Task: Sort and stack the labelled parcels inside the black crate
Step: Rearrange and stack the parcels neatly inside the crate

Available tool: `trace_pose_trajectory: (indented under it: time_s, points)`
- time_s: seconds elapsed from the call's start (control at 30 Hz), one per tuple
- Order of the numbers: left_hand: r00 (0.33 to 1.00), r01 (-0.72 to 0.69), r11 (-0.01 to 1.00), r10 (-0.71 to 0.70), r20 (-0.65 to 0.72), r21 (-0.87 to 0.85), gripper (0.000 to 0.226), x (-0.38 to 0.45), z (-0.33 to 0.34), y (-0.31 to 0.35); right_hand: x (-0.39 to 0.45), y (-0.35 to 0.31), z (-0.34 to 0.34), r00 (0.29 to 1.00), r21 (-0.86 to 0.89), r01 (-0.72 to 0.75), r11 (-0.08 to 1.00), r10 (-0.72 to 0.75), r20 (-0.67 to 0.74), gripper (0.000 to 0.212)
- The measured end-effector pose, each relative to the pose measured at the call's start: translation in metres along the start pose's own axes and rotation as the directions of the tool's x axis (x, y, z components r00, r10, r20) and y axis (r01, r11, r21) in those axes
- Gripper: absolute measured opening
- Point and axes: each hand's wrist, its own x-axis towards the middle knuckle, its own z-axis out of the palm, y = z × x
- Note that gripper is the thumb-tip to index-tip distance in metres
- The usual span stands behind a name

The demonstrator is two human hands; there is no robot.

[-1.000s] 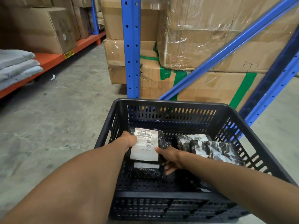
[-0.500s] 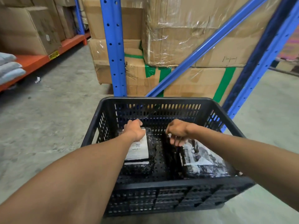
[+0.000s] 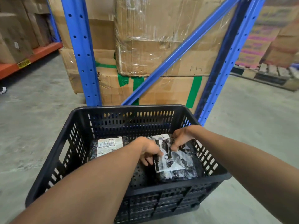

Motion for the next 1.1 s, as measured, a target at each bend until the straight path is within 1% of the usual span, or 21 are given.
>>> trace_pose_trajectory:
  time_s: [0.07, 0.13, 0.17, 0.23, 0.33, 0.4, 0.43, 0.5, 0.53, 0.6, 0.63, 0.67, 0.7, 0.77, 0.8, 0.83, 0.9, 0.97, 1.03, 1.07, 1.1]
  points:
    - [1.000, -0.023, 0.997, 0.023, 0.000, -0.075, 0.054, -0.001, -0.007, -0.002, -0.006, 0.003, -0.009, 1.000, 0.026, 0.018, 1.000, -0.017, -0.011, 0.099]
    - [0.999, -0.038, 0.982, 0.041, 0.009, -0.183, 0.053, -0.003, -0.016, -0.009, -0.012, 0.006, -0.014, 0.999, 0.085, 0.048, 0.995, -0.047, -0.016, 0.093]
    - [0.999, -0.048, 0.968, 0.052, 0.006, -0.247, 0.053, -0.004, -0.020, -0.015, -0.012, 0.008, -0.015, 0.997, 0.117, 0.075, 0.990, -0.074, -0.015, 0.084]
    - [0.996, -0.089, 0.926, 0.085, -0.027, -0.367, 0.053, -0.009, -0.031, -0.023, -0.013, 0.011, -0.014, 0.987, 0.241, 0.160, 0.957, -0.160, -0.018, 0.053]
    - [0.985, -0.168, 0.829, 0.119, -0.124, -0.534, 0.056, -0.021, -0.051, -0.035, -0.017, 0.012, -0.011, 0.934, 0.466, 0.358, 0.809, -0.308, -0.182, 0.048]
    - [0.975, -0.218, 0.721, 0.135, -0.175, -0.658, 0.051, -0.028, -0.067, -0.045, -0.026, 0.004, -0.015, 0.853, 0.480, 0.515, 0.710, -0.372, -0.366, 0.047]
    - [0.972, -0.232, 0.659, 0.140, -0.187, -0.715, 0.045, -0.031, -0.076, -0.051, -0.029, -0.002, -0.017, 0.789, 0.434, 0.595, 0.677, -0.389, -0.475, 0.049]
    - [0.979, -0.206, 0.575, 0.125, -0.164, -0.792, 0.043, -0.039, -0.093, -0.064, -0.036, -0.017, -0.019, 0.617, 0.246, 0.701, 0.669, -0.397, -0.679, 0.055]
    - [0.987, -0.161, 0.537, 0.114, -0.118, -0.828, 0.051, -0.041, -0.101, -0.070, -0.038, -0.026, -0.019, 0.532, 0.144, 0.712, 0.687, -0.394, -0.750, 0.057]
    - [0.985, -0.073, 0.410, 0.170, -0.002, -0.909, 0.067, -0.045, -0.114, -0.079, -0.045, -0.045, -0.017, 0.379, -0.052, 0.674, 0.737, -0.406, -0.831, 0.060]
    - [0.976, -0.059, 0.370, 0.214, 0.024, -0.927, 0.074, -0.049, -0.117, -0.081, -0.048, -0.055, -0.016, 0.295, -0.177, 0.627, 0.759, -0.442, -0.847, 0.058]
    - [0.970, -0.079, 0.368, 0.243, 0.014, -0.927, 0.078, -0.053, -0.119, -0.081, -0.050, -0.064, -0.013, 0.211, -0.319, 0.559, 0.766, -0.503, -0.838, 0.056]
    - [0.970, -0.121, 0.393, 0.241, -0.025, -0.912, 0.072, -0.058, -0.120, -0.079, -0.051, -0.074, -0.009, 0.146, -0.457, 0.471, 0.754, -0.578, -0.803, 0.054]
    - [0.969, -0.226, 0.458, 0.193, -0.152, -0.860, 0.046, -0.067, -0.121, -0.075, -0.050, -0.090, 0.001, 0.093, -0.640, 0.323, 0.697, -0.696, -0.712, 0.058]
    - [0.961, -0.274, 0.458, 0.170, -0.219, -0.846, 0.041, -0.070, -0.121, -0.075, -0.049, -0.096, 0.007, 0.077, -0.665, 0.310, 0.680, -0.715, -0.695, 0.061]
    - [0.946, -0.325, 0.458, 0.160, -0.283, -0.827, 0.042, -0.073, -0.121, -0.076, -0.047, -0.099, 0.011, 0.056, -0.651, 0.346, 0.676, -0.708, -0.704, 0.062]
    - [0.895, -0.445, 0.437, 0.192, -0.403, -0.781, 0.045, -0.081, -0.126, -0.078, -0.044, -0.103, 0.015, 0.042, -0.544, 0.490, 0.681, -0.642, -0.765, 0.057]
    - [0.838, -0.541, 0.446, 0.210, -0.504, -0.713, 0.061, -0.086, -0.134, -0.081, -0.041, -0.106, 0.018, 0.094, -0.341, 0.619, 0.708, -0.497, -0.863, 0.056]
    - [0.811, -0.573, 0.474, 0.209, -0.547, -0.668, 0.079, -0.091, -0.140, -0.085, -0.033, -0.108, 0.019, 0.216, -0.057, 0.693, 0.719, -0.282, -0.935, 0.054]
    - [0.809, -0.575, 0.481, 0.213, -0.547, -0.662, 0.078, -0.092, -0.143, -0.088, -0.029, -0.109, 0.019, 0.316, 0.109, 0.717, 0.689, -0.181, -0.932, 0.052]
    - [0.809, -0.574, 0.486, 0.213, -0.548, -0.659, 0.073, -0.093, -0.144, -0.091, -0.026, -0.110, 0.017, 0.434, 0.289, 0.737, 0.611, -0.099, -0.896, 0.052]
